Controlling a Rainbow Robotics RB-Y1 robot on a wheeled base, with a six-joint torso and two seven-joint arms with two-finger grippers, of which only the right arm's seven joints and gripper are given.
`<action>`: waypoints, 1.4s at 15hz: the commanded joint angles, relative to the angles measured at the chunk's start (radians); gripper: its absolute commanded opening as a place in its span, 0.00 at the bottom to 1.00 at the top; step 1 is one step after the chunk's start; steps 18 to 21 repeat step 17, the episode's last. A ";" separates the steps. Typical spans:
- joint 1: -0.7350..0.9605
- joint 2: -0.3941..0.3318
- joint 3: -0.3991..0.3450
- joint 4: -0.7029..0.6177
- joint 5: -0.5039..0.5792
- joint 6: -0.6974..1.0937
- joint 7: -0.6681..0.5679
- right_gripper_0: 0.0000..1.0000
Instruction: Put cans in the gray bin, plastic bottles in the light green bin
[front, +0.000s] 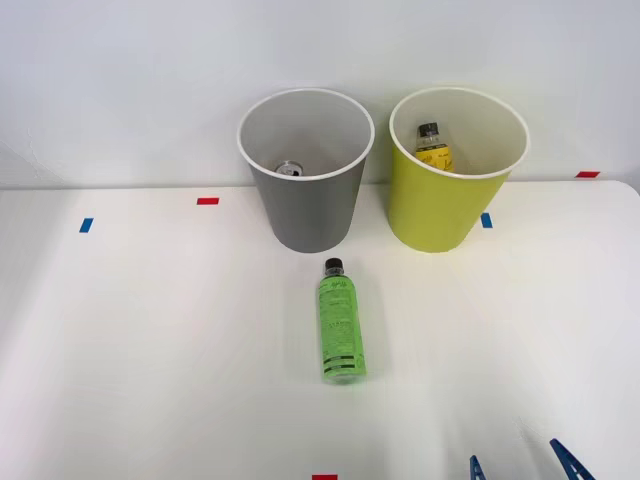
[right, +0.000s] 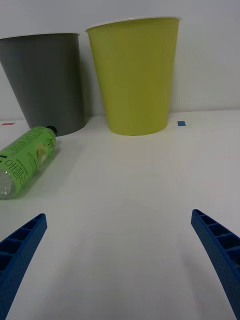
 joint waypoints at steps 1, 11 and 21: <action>0.000 0.000 0.000 0.000 0.000 0.000 0.000 1.00; 0.000 0.000 0.000 0.000 0.000 0.000 0.000 1.00; 0.000 0.000 0.000 0.000 0.000 0.000 0.000 1.00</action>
